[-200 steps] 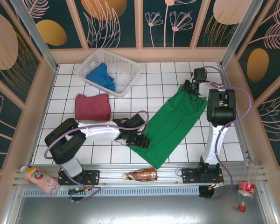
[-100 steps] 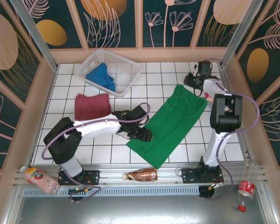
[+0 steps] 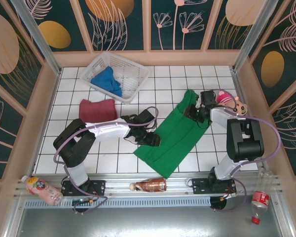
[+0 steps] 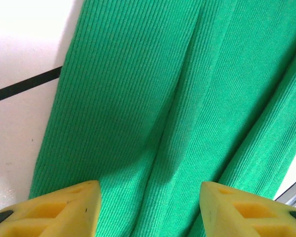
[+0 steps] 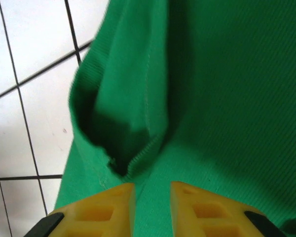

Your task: Fold and stack the tank tops

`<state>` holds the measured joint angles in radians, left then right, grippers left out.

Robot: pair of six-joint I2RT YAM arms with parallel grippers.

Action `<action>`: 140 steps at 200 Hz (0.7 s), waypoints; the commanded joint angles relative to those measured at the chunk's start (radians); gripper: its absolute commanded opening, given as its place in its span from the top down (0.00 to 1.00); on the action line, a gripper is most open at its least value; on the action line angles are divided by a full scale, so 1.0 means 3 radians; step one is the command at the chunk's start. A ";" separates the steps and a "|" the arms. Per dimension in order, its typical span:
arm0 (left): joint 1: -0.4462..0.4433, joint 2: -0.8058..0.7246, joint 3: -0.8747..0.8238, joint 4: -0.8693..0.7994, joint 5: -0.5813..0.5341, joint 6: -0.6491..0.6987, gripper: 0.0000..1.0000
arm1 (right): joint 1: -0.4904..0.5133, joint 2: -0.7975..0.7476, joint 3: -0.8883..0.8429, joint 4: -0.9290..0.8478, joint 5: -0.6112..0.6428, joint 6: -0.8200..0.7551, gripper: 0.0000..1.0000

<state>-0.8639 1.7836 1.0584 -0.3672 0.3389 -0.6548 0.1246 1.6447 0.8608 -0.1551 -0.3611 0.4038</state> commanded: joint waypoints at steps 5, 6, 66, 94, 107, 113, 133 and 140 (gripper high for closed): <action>0.0014 0.0031 -0.0167 0.0146 0.0104 0.0047 0.44 | 0.0029 0.0108 -0.0069 0.0245 0.0098 0.0022 0.75; 0.0012 0.0032 -0.0173 0.0151 0.0106 0.0046 0.44 | 0.0032 0.0117 -0.0071 0.0248 0.0098 0.0021 0.75; 0.0038 -0.0191 -0.0411 0.0234 0.0129 -0.0069 0.44 | 0.0234 0.0698 0.0418 0.0124 0.0321 -0.0175 0.76; 0.0058 -0.0212 -0.0491 0.0344 0.0155 -0.0130 0.44 | 0.0313 0.1036 0.0852 0.0001 0.0397 -0.0392 0.77; 0.0081 -0.0309 -0.0494 0.0330 0.0117 -0.0120 0.44 | 0.0334 0.1182 0.1029 -0.0037 0.0366 -0.0454 0.77; 0.0096 -0.0315 -0.0495 0.0315 0.0096 -0.0111 0.44 | 0.0346 0.1233 0.1093 -0.0045 0.0356 -0.0487 0.77; 0.0143 -0.0332 -0.0493 0.0344 0.0083 -0.0099 0.44 | 0.0391 0.1423 0.1365 -0.0129 0.0378 -0.0615 0.77; 0.0153 -0.0336 -0.0491 0.0371 0.0099 -0.0106 0.44 | 0.0394 0.1493 0.1481 -0.0143 0.0350 -0.0654 0.77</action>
<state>-0.8345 1.7100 0.9226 -0.2615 0.3664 -0.6781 0.2317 2.0075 1.2266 -0.1246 -0.2970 0.2825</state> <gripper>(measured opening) 0.563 0.229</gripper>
